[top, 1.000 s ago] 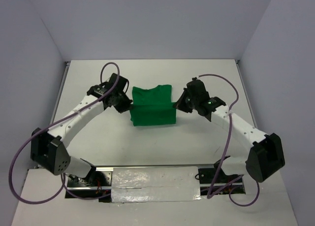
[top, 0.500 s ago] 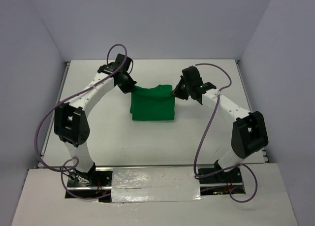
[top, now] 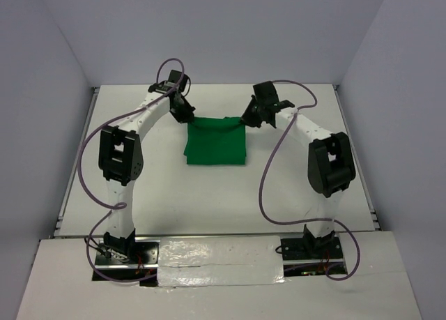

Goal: Fold and stack the t-shirts
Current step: Fold the long partially folded tshirt into a neat square

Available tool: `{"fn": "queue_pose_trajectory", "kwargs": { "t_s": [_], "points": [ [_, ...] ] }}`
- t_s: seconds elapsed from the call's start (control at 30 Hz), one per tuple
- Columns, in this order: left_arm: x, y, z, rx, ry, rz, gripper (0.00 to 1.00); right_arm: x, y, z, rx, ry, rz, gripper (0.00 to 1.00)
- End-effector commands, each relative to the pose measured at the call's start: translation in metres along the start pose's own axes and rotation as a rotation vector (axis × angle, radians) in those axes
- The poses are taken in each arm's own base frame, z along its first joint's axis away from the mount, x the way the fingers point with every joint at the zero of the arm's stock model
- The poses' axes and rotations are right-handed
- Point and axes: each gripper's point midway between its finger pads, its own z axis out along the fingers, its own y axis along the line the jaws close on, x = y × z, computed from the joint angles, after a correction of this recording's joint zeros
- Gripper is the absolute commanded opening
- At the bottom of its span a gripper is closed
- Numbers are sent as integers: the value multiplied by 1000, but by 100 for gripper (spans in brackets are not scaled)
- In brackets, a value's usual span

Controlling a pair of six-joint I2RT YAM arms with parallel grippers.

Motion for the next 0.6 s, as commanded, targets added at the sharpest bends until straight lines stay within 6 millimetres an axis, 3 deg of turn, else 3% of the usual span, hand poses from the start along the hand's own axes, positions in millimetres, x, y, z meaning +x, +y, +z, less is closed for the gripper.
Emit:
{"fn": "queue_pose_trajectory", "kwargs": {
  "t_s": [0.0,0.03,0.07,0.1,0.17,0.2,0.23,0.27,0.3,0.37,0.4,0.43,0.5,0.57],
  "points": [
    [-22,-15,8,55,-43,22,13,-24,14,11,-28,-40,-4,17],
    [-22,-15,21,54,-36,29,22,-33,21,12,-40,-52,-2,29],
    [-28,-25,22,80,-43,46,50,-32,17,23,-24,-43,-4,41],
    [-30,-27,24,71,-42,48,60,-36,16,28,-15,-48,-1,62],
    [-38,-37,31,74,-46,70,72,-46,19,38,-21,-43,-3,73],
    [-41,-39,32,73,-52,77,76,-56,25,34,-26,-43,-3,77],
    [-49,-46,21,92,-77,85,82,-58,26,34,-23,-41,-8,79],
    [-54,-44,15,82,-105,99,84,-62,26,30,-20,-52,-42,80],
    [-64,-52,-9,114,-152,104,84,-63,23,25,-11,-62,-54,81],
    [-64,-41,-19,104,-178,127,84,-69,25,5,-13,-108,-89,84],
    [-73,-54,-50,173,-235,126,84,-64,17,2,-1,-107,-96,84],
    [-63,-43,-46,158,-217,136,84,-69,21,-12,-17,-130,-103,84],
    [-62,-47,-73,196,-258,148,84,-58,17,-17,-33,-114,-107,84],
    [-54,-39,-78,173,-265,176,84,-54,23,-28,-68,-112,-108,84]
  ]
}}
